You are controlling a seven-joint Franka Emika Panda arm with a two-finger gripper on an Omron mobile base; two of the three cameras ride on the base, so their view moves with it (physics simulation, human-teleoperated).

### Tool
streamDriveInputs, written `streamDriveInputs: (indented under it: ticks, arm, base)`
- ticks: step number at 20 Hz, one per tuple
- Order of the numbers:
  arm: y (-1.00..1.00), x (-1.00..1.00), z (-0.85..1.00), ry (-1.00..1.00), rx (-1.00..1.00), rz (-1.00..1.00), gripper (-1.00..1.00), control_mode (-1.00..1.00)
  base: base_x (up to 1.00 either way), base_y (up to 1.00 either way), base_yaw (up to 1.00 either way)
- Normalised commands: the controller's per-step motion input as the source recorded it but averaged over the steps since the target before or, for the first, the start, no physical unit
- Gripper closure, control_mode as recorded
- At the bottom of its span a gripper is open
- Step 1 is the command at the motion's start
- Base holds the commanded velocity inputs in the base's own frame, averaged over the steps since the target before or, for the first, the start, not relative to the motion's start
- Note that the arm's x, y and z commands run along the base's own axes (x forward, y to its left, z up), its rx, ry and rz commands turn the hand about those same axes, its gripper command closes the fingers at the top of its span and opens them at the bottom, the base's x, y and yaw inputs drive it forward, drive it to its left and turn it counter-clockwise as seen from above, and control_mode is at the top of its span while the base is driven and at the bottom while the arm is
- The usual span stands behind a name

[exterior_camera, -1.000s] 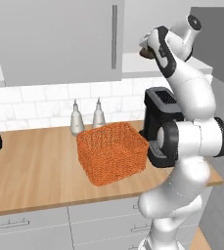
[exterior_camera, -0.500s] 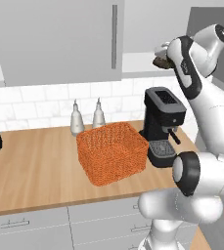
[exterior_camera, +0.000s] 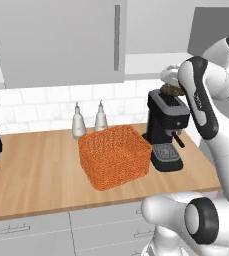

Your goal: Open the cabinet, pick up the bread from the cabinet and place it in the basket. Then move the basket to the dining counter.

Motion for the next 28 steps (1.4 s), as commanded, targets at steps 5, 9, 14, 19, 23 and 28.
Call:
streamDriveInputs:
  ticks: [5, 9, 14, 19, 23, 28]
  arm:
    - [0.46, -0.75, -0.98, 0.21, 0.00, 0.00, 1.00, -1.00]
    - [0.82, -0.02, -0.97, 0.26, 0.00, -0.02, 1.00, -1.00]
    - [0.97, 0.49, -0.95, 0.30, 0.00, -0.01, 1.00, -1.00]
    - [0.27, 0.53, -0.36, 0.23, 0.00, 0.00, 1.00, -1.00]
    - [0.27, 0.61, -0.73, 0.28, 0.00, 0.00, 1.00, -1.00]
    - [0.32, 0.63, -0.54, 0.11, 0.00, 0.00, 1.00, -1.00]
  base:
    - [0.00, 0.00, 0.00]
    - [0.00, 0.00, 0.00]
    - [0.00, 0.00, 0.00]
    - [0.00, 0.00, 0.00]
    - [0.00, 0.00, 0.00]
    - [0.00, 0.00, 0.00]
